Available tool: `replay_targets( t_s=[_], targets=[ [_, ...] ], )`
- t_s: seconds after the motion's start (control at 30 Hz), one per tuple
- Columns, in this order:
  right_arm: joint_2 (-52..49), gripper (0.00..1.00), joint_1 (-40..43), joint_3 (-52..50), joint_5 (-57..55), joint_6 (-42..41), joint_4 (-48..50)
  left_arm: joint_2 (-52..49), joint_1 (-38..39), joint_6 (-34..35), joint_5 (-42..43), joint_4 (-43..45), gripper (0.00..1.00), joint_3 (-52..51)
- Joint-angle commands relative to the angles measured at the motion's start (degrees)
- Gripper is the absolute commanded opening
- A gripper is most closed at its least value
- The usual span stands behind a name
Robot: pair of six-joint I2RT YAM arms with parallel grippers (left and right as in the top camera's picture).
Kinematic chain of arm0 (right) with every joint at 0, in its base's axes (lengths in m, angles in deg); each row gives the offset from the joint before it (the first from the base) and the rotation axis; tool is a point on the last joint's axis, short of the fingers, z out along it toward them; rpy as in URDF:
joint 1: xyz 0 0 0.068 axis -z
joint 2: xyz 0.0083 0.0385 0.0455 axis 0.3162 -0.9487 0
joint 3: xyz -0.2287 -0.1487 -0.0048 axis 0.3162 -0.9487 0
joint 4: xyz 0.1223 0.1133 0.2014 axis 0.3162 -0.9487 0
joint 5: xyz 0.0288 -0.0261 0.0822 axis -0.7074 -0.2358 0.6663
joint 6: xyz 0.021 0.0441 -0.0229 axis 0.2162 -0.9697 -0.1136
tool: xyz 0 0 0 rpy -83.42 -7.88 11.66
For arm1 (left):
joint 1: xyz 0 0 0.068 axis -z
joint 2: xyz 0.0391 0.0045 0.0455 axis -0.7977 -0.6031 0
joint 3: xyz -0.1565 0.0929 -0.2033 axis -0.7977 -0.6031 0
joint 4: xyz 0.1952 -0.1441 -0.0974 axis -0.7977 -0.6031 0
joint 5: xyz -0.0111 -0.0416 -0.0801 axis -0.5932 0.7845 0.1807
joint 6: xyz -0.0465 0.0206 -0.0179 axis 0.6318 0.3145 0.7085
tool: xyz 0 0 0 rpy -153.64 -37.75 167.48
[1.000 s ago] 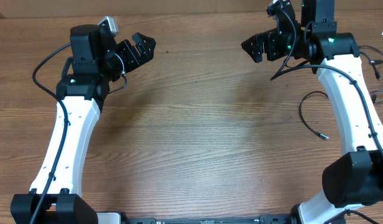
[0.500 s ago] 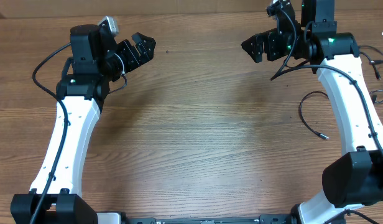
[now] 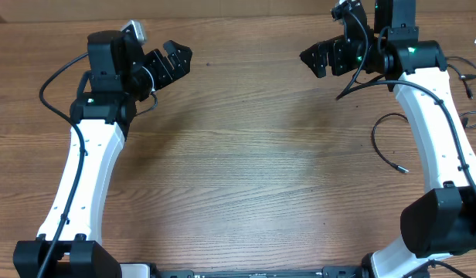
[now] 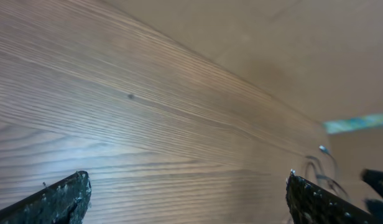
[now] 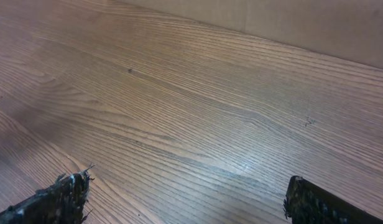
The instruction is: Untangle cables
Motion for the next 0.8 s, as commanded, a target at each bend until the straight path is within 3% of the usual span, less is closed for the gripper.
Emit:
replay_targets(
  t_s=[0.0,0.1,0.27,0.6,0.77],
  targets=[
    [-0.1,1.00,0.0,0.1,0.3,-0.2,0.1,0.0,0.5,-1.9,-7.7,-0.7,1.00,-3.9],
    [-0.1,1.00,0.0,0.1,0.3,-0.2,0.1,0.1,1.0,-2.2,-10.5,3.3,1.00,-8.6],
    [-0.1,1.00,0.0,0.1,0.3,-0.2,0.1,1.6,2.4,-7.2,-7.6,18.8,1.00,-16.6],
    [-0.1,1.00,0.0,0.1,0.3,-0.2,0.1,11.8,9.6,-28.5,-6.7,37.4,1.00,-25.3],
    [-0.1,1.00,0.0,0.1,0.3,-0.3,0.1,14.1,11.4,-33.3,-6.6,43.6,1.00,-29.0]
  ],
)
